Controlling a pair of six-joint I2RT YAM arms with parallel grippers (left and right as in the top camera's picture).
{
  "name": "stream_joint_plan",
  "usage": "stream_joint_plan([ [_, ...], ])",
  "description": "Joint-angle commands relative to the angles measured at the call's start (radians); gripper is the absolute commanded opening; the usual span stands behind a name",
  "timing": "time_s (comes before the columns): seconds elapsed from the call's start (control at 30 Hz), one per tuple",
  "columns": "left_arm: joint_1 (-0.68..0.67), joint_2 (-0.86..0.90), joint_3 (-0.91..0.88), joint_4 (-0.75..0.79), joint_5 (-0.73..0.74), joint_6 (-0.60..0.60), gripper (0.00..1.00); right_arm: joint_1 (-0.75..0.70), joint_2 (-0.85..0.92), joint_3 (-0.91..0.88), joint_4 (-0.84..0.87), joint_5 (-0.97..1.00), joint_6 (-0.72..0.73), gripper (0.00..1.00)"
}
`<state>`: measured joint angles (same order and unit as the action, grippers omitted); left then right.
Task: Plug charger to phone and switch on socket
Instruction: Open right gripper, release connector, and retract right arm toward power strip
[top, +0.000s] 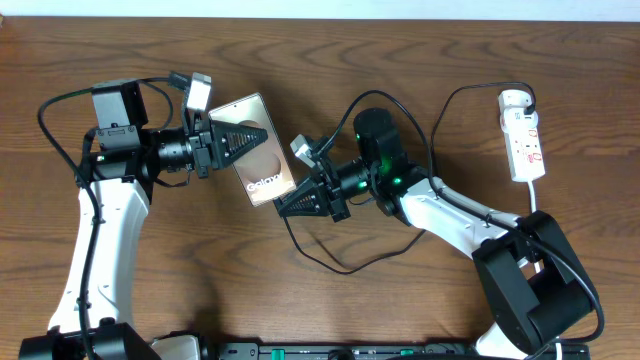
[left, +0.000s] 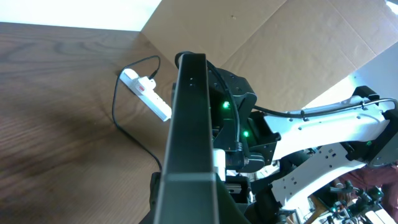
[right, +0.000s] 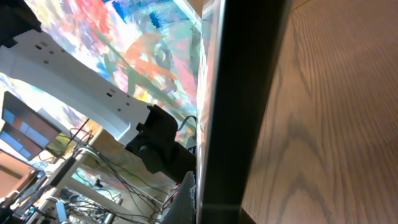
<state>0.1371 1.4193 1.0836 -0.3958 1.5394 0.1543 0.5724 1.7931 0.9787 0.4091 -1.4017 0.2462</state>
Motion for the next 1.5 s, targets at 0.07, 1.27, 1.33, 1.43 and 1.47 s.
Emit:
stream_joint_plan([
  [0.07,0.029,-0.002,0.0,-0.014,-0.01,0.005,0.07,-0.028,-0.014,0.032,0.019,0.012,0.005,0.01],
  [1.27,0.128,-0.002,0.0,-0.014,-0.065,-0.086,0.07,-0.063,-0.014,0.032,-0.064,0.026,0.005,0.99],
  [1.33,0.162,-0.002,0.0,-0.014,-0.067,-0.113,0.07,-0.087,-0.014,0.032,-0.118,0.063,0.005,0.99],
  [1.43,0.229,-0.002,0.0,-0.023,-0.067,-0.153,0.07,-0.127,-0.014,0.032,-0.249,0.163,0.004,0.99],
  [1.47,0.252,-0.002,0.0,-0.04,-0.068,-0.152,0.07,-0.143,-0.014,0.032,-0.291,0.185,-0.002,0.99],
])
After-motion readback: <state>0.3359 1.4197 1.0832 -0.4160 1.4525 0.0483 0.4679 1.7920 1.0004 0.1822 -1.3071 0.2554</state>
